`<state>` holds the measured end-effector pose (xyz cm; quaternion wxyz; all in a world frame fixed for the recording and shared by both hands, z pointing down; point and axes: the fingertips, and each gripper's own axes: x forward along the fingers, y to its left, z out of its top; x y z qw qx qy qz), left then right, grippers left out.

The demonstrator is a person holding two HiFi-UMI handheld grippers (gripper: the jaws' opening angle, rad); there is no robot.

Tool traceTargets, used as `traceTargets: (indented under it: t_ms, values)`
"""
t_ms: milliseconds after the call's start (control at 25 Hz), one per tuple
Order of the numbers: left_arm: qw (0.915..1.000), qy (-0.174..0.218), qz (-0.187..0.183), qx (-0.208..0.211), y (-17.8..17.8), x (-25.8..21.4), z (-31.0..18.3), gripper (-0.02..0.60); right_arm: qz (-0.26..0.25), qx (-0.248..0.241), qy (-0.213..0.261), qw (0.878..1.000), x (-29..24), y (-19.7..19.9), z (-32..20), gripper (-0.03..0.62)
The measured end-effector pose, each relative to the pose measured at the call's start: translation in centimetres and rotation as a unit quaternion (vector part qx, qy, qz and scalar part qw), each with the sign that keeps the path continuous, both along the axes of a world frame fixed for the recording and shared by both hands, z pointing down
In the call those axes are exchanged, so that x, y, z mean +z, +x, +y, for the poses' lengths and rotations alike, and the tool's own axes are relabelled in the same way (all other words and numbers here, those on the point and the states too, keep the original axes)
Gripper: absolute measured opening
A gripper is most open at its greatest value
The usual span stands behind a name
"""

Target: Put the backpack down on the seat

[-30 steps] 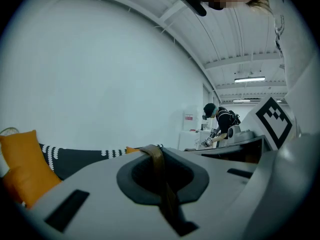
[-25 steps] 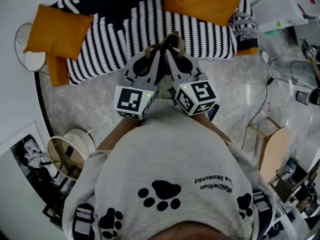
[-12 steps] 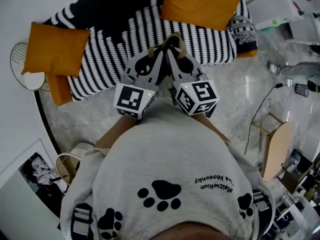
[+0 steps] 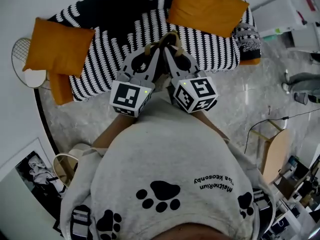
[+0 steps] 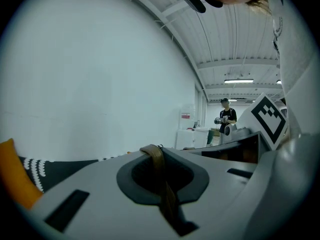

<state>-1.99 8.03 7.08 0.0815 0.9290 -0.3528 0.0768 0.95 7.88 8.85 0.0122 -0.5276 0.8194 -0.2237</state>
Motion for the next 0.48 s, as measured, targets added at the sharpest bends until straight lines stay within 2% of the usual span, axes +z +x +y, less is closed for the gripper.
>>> traceTargets:
  t_ms: [240, 480]
  values:
    - [0.9996, -0.015, 0.012, -0.022, -0.4, 0.4, -1.0, 0.018, 0.005, -0.028, -0.008, 1.000, 0.3, -0.5, -1.1, 0.035]
    - [0.9986, -0.034, 0.015, -0.038, 0.5, 0.6, -2.7, 0.018, 0.009, -0.051, -0.036, 0.998, 1.0, 0.2, -3.4, 0.035]
